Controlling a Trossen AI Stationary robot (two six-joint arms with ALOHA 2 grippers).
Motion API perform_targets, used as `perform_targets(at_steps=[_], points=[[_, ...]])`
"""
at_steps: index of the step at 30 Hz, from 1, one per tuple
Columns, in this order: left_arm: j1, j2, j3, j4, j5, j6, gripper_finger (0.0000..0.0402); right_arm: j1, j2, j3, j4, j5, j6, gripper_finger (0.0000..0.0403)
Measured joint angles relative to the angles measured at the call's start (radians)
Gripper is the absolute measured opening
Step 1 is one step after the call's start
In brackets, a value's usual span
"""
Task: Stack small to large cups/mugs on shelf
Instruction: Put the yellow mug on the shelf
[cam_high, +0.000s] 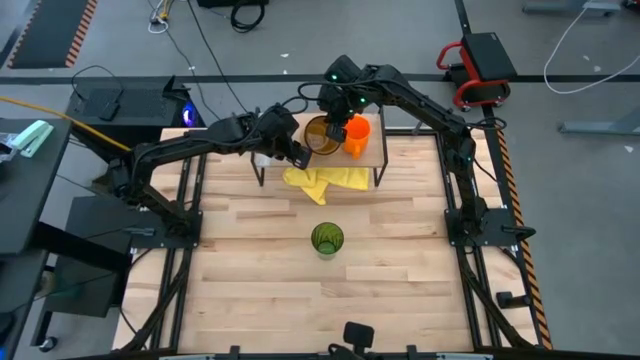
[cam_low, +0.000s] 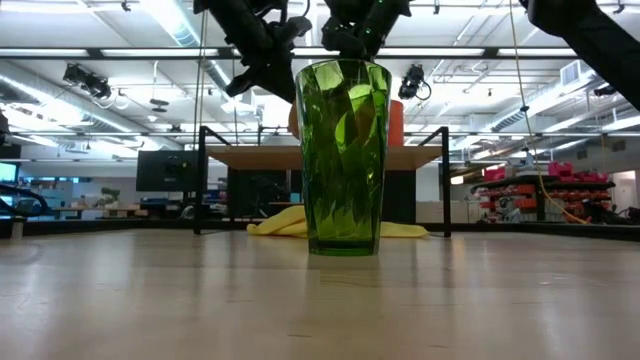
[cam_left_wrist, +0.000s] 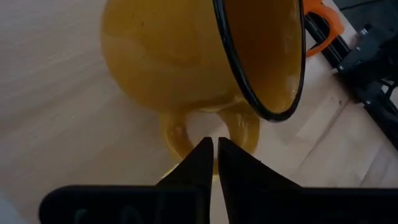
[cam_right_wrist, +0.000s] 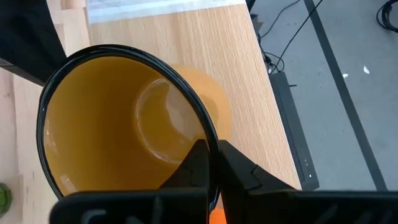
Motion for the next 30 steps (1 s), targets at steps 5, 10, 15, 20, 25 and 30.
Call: perform_targets(at_steps=[5, 10, 15, 20, 25, 30], points=[[-0.011, 0.0, 0.0, 0.014, 0.002, -0.004, 0.0026, -0.003, 0.0, 0.0, -0.007, -0.004, -0.003, 0.0014], [-0.014, 0.0, 0.0, 0.017, 0.038, -0.011, 0.0029, -0.003, 0.0, 0.0, -0.008, -0.004, -0.009, 0.0014], [-0.015, 0.0, 0.0, 0.021, 0.042, -0.031, 0.0034, -0.004, 0.003, 0.0, -0.005, -0.004, -0.01, 0.0014], [-0.016, 0.0, 0.0, 0.018, 0.045, -0.037, 0.0028, -0.004, 0.029, 0.003, 0.004, -0.007, -0.009, 0.0014], [-0.015, 0.0, 0.0, 0.024, 0.044, -0.049, 0.0026, -0.005, 0.04, 0.004, 0.021, -0.004, -0.008, 0.0021], [-0.016, 0.0, 0.0, 0.025, 0.045, -0.049, 0.0028, -0.015, 0.035, 0.002, 0.021, -0.004, -0.004, 0.002]])
